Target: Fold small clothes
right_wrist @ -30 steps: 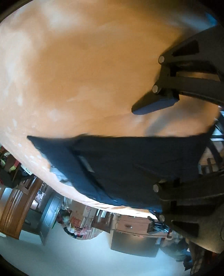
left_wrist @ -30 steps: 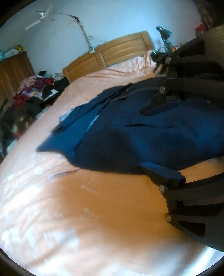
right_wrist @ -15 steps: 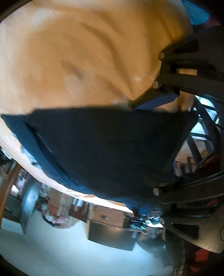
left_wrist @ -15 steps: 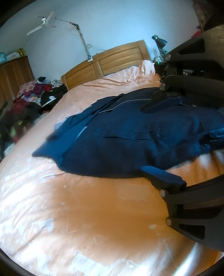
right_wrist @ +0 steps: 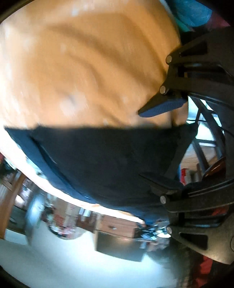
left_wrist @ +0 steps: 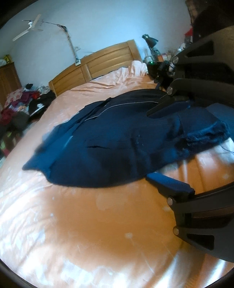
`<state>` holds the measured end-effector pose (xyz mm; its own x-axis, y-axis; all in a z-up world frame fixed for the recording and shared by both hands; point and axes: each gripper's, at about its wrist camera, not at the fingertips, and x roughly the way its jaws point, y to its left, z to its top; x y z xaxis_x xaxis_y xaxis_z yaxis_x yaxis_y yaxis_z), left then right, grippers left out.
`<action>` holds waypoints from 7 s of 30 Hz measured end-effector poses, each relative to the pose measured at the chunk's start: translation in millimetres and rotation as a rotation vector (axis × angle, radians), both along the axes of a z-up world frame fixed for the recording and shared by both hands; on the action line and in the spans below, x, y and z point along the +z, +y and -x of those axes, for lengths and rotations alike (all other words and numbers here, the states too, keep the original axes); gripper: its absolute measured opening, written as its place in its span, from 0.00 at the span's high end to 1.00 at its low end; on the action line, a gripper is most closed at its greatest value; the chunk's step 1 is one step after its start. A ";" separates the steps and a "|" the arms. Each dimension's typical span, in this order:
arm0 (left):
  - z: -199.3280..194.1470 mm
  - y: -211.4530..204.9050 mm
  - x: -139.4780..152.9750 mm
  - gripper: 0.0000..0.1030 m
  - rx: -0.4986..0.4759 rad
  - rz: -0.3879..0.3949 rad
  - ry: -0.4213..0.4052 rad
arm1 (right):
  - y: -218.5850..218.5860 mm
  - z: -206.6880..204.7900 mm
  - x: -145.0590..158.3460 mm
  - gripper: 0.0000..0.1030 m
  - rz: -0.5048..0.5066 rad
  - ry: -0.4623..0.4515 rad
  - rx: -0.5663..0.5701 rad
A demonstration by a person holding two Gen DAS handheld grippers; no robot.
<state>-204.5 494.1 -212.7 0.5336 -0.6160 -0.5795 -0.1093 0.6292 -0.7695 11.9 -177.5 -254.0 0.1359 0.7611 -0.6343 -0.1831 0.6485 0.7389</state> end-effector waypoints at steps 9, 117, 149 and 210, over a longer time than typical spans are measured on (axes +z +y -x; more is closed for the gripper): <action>-1.3 -15.0 -2.6 0.38 -0.066 0.012 0.005 | 46.3 7.7 -23.1 0.39 0.018 0.068 0.162; -133.0 14.7 7.5 0.34 0.250 -0.116 -0.099 | 74.0 -143.7 3.0 0.09 0.260 -0.358 -0.138; -203.8 -1.5 -44.1 0.78 0.520 -0.012 -0.136 | 81.9 -142.1 0.9 0.00 0.256 -0.399 -0.092; -376.1 -453.4 -3.6 0.57 -0.555 -0.548 -0.296 | 150.8 -310.5 -49.2 0.81 -0.301 0.150 0.022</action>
<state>171.6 40.7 -216.3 0.4134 -0.5060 -0.7570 0.4859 0.8257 -0.2865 322.4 -26.6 -303.2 0.0396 0.9189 -0.3925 -0.0692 0.3943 0.9164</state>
